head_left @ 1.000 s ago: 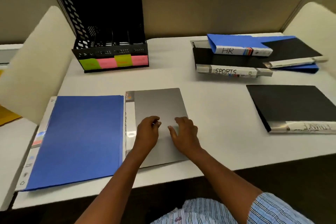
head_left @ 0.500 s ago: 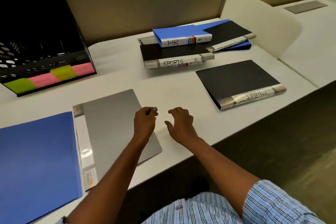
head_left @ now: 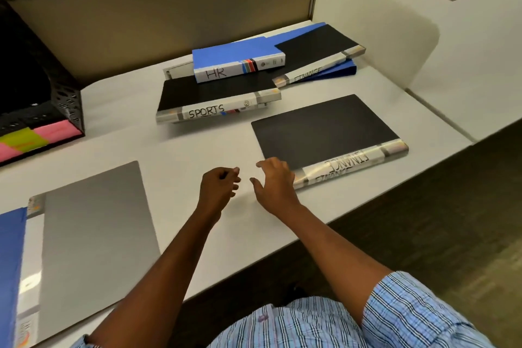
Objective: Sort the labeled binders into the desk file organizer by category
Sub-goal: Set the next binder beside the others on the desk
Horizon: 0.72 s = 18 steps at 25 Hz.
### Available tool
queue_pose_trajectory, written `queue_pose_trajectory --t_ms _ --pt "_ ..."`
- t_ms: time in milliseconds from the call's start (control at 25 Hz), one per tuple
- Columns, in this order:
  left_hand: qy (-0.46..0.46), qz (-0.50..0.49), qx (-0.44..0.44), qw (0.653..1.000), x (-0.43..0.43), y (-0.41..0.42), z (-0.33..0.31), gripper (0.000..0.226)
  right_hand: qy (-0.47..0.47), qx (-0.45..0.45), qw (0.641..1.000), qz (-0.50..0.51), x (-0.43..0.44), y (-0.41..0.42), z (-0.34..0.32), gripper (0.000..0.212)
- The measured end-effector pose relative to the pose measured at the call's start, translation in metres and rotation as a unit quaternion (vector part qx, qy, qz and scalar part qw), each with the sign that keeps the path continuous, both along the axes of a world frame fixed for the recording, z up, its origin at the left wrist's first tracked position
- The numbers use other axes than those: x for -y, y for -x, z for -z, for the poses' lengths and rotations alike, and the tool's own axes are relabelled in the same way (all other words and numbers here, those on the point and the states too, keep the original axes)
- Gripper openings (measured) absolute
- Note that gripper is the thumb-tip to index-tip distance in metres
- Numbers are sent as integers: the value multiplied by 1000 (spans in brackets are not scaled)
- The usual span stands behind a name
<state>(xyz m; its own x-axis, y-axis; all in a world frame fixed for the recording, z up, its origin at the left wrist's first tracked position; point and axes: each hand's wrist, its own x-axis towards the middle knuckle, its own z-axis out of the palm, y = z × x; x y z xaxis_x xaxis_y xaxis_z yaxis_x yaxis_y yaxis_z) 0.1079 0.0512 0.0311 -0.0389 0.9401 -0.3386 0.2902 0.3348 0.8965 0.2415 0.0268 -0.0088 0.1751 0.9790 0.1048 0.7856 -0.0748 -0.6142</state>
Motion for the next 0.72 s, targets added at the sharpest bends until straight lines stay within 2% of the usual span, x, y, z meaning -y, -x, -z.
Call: queue_pose_trajectory --t_ms 280,520,600,720 --pt "86 -6 -25 996 -5 -66 16 31 -41 -57 995 75 -20 -105 -2 32" --pt "160 -16 -21 987 -17 -96 19 37 -66 -26 978 197 -40 -189 -17 34" --pt "160 -12 -32 986 -22 -101 18 41 -14 1 961 275 -45 -219 -20 43" --pt "174 -3 -42 984 -27 -103 19 46 116 39 923 365 -43 -255 -15 57"
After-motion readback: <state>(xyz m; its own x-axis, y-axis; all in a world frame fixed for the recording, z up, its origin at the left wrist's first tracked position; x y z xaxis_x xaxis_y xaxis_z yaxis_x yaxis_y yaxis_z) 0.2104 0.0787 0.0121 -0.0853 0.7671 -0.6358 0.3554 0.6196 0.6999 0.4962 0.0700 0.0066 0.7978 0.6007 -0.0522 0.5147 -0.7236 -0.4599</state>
